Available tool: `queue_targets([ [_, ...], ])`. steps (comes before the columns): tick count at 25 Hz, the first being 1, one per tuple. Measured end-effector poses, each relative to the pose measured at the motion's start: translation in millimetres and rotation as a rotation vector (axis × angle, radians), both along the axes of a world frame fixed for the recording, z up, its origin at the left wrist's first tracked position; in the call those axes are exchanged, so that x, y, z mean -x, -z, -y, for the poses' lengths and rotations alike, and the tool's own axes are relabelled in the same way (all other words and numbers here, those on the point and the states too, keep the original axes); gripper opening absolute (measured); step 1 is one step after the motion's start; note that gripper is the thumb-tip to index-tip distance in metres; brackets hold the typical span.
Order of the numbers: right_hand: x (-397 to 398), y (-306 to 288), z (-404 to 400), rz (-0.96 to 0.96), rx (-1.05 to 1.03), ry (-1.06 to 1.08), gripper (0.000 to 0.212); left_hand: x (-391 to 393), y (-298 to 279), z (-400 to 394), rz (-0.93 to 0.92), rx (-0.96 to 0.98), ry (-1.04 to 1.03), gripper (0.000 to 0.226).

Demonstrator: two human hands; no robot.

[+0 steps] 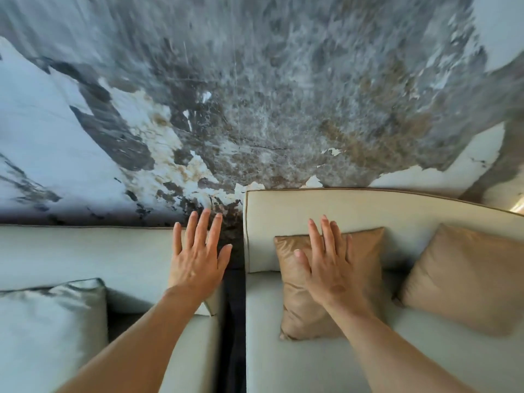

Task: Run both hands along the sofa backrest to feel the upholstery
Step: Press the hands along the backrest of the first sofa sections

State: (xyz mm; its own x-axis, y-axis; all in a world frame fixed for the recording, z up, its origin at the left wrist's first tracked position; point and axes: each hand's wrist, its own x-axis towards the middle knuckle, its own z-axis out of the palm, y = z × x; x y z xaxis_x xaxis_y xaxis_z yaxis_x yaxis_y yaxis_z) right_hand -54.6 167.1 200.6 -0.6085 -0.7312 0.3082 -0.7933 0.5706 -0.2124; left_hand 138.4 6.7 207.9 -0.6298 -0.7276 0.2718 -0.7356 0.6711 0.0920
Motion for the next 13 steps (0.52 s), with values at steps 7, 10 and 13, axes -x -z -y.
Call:
queue_targets([
  [7, -100, -75, -98, -0.061, 0.018, -0.119, 0.065, -123, -84, -125, -0.050, 0.077, -0.140, 0.067],
  [10, -131, -95, -118, -0.073, 0.053, -0.164, 0.065, -164, -113, -151, -0.076, 0.131, -0.192, 0.067],
  [13, -152, -107, -125, -0.081, 0.104, -0.188, 0.063, -191, -129, -165, -0.080, 0.146, -0.210, 0.068],
])
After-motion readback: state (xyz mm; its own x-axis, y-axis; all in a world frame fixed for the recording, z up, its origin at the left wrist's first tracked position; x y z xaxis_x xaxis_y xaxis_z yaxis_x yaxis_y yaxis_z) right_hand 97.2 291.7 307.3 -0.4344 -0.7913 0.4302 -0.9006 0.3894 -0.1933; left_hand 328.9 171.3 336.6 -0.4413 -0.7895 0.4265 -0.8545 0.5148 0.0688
